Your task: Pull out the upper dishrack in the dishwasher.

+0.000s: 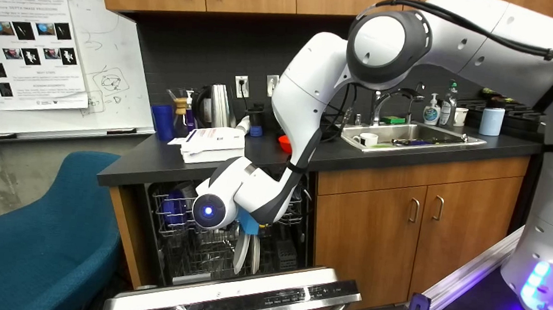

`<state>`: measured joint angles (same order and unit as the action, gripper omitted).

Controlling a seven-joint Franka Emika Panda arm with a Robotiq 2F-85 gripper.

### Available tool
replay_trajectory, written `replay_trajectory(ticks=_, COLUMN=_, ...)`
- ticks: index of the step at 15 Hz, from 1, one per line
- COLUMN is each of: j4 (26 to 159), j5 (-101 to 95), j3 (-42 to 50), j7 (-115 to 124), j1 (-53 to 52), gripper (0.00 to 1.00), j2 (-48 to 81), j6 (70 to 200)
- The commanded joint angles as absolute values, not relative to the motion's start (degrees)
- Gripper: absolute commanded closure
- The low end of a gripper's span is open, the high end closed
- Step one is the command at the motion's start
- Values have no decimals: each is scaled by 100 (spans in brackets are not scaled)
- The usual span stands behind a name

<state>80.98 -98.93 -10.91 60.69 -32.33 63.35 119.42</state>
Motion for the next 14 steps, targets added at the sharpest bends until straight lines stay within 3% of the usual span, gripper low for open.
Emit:
replay_trajectory(ticks=1, j4=8644, j5=-10019, j3=-1133, j7=6205, j1=-3163, gripper=32, j2=5946, j6=11881)
replay_trajectory(ticks=14, j4=8631, j5=-10232, j3=-1169, j7=6094, j1=-3147, gripper=32, j2=5668, j6=11798)
